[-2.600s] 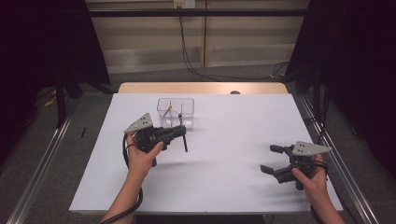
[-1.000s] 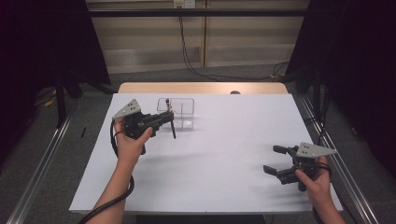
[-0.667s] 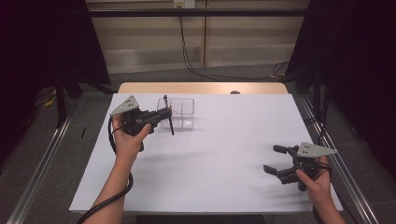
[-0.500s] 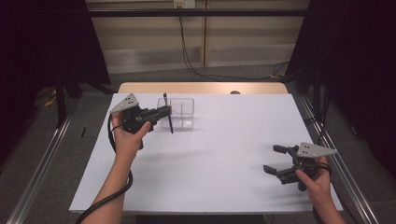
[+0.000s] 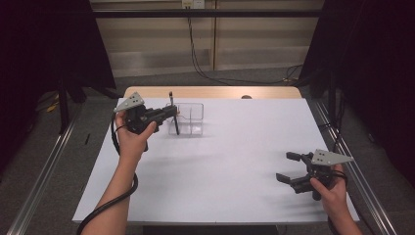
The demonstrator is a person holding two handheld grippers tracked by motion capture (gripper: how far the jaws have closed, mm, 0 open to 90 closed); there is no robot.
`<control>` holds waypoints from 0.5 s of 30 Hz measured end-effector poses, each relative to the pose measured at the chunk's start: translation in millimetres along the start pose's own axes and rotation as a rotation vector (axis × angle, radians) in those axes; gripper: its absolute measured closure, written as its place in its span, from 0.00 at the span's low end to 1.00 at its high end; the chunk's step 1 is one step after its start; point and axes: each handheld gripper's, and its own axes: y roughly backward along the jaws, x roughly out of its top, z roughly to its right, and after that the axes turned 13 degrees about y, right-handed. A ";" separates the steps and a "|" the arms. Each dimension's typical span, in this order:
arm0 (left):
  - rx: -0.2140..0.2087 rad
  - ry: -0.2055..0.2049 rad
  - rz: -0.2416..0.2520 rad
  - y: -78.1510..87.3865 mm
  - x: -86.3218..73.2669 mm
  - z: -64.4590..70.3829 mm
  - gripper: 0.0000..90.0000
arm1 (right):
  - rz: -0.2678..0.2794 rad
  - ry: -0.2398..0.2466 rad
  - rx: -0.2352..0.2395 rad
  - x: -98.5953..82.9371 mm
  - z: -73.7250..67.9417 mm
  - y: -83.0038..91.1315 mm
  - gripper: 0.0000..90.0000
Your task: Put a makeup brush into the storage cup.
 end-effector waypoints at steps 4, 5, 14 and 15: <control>0.009 -0.007 0.002 -0.1 4.6 -0.4 0.94 | 0.000 0.001 0.000 -0.3 0.3 0.0 0.08; 0.009 -0.007 0.004 -0.3 5.7 -0.3 0.94 | -0.001 0.001 0.000 -0.3 0.3 0.0 0.08; 0.026 -0.011 0.007 -2.0 12.7 -3.1 0.93 | 0.002 -0.001 0.002 -0.1 0.6 0.4 0.08; 0.027 -0.010 0.008 -2.2 13.5 -3.6 0.94 | 0.004 -0.001 0.003 -0.3 0.8 0.5 0.08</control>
